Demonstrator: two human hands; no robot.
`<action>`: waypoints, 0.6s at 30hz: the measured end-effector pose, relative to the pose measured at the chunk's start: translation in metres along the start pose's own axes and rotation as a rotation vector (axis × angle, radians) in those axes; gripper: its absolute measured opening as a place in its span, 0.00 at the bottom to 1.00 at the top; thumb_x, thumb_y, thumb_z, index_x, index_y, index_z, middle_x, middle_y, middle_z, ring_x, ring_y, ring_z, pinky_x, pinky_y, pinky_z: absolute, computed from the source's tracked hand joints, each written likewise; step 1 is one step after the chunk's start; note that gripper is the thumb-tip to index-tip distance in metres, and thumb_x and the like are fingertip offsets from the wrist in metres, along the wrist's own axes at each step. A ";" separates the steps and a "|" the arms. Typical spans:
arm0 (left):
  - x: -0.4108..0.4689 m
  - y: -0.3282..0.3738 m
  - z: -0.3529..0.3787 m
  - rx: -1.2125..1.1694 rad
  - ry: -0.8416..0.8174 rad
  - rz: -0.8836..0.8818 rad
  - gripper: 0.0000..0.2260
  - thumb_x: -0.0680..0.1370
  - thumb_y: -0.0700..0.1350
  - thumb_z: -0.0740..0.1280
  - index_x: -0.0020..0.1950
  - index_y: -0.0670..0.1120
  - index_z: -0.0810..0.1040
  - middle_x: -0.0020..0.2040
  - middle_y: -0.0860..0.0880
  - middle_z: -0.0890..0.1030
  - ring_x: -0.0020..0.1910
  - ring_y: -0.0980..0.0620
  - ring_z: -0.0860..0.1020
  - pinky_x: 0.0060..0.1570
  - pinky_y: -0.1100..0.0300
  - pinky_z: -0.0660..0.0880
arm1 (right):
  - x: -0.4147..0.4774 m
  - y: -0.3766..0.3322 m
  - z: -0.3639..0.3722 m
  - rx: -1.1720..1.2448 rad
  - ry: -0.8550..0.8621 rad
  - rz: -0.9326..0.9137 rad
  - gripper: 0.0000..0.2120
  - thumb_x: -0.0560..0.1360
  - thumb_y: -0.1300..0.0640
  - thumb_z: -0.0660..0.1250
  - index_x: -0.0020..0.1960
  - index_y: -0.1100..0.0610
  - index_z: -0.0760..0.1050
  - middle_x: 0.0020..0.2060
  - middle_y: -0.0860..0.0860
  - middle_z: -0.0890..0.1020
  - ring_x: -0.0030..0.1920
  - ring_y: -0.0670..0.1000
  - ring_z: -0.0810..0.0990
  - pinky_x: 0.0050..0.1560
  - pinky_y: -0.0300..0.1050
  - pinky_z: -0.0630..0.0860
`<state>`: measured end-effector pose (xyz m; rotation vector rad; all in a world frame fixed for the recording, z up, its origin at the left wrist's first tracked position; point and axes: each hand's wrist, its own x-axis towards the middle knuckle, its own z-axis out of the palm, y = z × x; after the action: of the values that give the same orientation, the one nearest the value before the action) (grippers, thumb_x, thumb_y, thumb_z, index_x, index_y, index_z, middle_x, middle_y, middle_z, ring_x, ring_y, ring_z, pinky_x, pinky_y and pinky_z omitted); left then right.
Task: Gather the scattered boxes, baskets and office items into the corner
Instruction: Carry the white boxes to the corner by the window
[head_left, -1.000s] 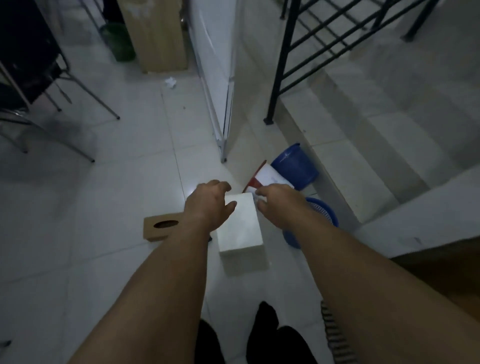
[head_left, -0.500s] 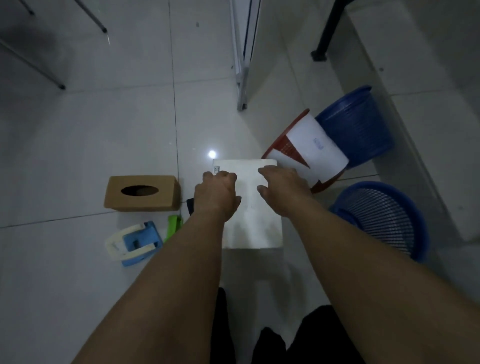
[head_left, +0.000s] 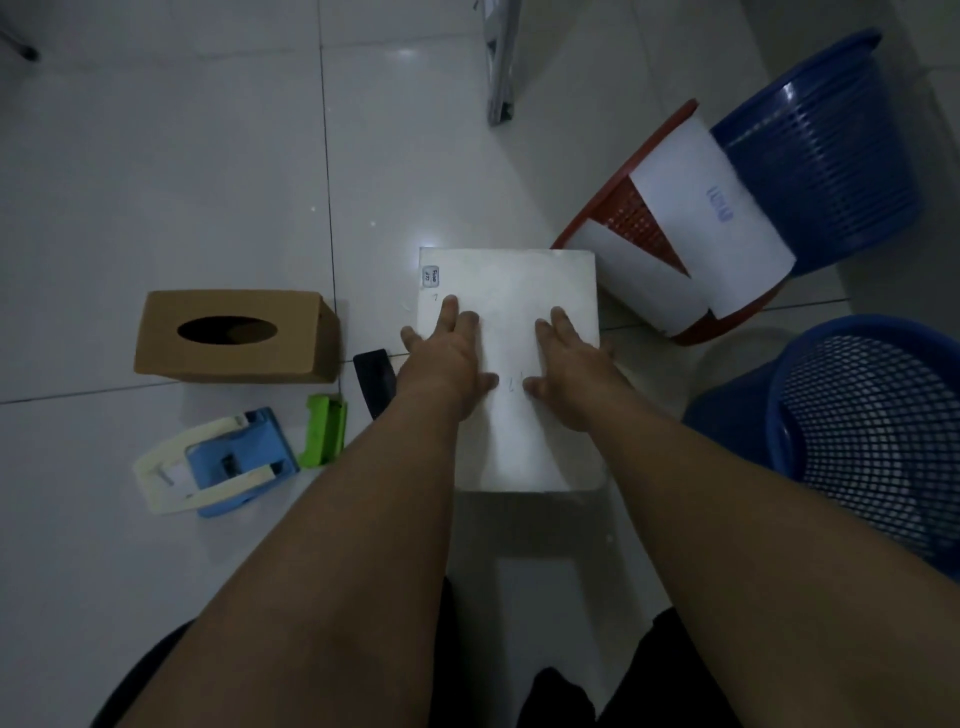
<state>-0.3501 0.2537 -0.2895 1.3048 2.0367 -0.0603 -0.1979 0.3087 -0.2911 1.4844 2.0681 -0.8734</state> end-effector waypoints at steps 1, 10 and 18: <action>0.001 -0.001 -0.001 -0.018 0.003 0.000 0.33 0.76 0.54 0.68 0.75 0.53 0.54 0.79 0.55 0.42 0.75 0.31 0.47 0.68 0.38 0.62 | 0.000 0.000 0.000 0.004 -0.010 0.002 0.37 0.80 0.46 0.60 0.78 0.46 0.38 0.77 0.40 0.36 0.75 0.68 0.49 0.71 0.65 0.61; -0.014 0.004 0.010 -0.062 0.046 -0.028 0.31 0.77 0.57 0.66 0.74 0.56 0.53 0.78 0.58 0.40 0.70 0.36 0.55 0.63 0.39 0.68 | -0.010 0.006 0.007 0.083 0.076 -0.026 0.31 0.81 0.48 0.56 0.78 0.42 0.41 0.77 0.40 0.38 0.74 0.63 0.54 0.70 0.59 0.61; -0.089 0.023 -0.067 -0.063 0.108 -0.062 0.29 0.78 0.59 0.61 0.76 0.55 0.54 0.79 0.55 0.43 0.71 0.33 0.56 0.64 0.41 0.66 | -0.070 -0.034 -0.058 -0.005 0.275 -0.084 0.24 0.82 0.47 0.52 0.76 0.45 0.55 0.79 0.46 0.49 0.70 0.63 0.64 0.64 0.58 0.66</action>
<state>-0.3461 0.2223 -0.1804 1.2295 2.1530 0.0470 -0.2074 0.2957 -0.1949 1.6001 2.3420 -0.7267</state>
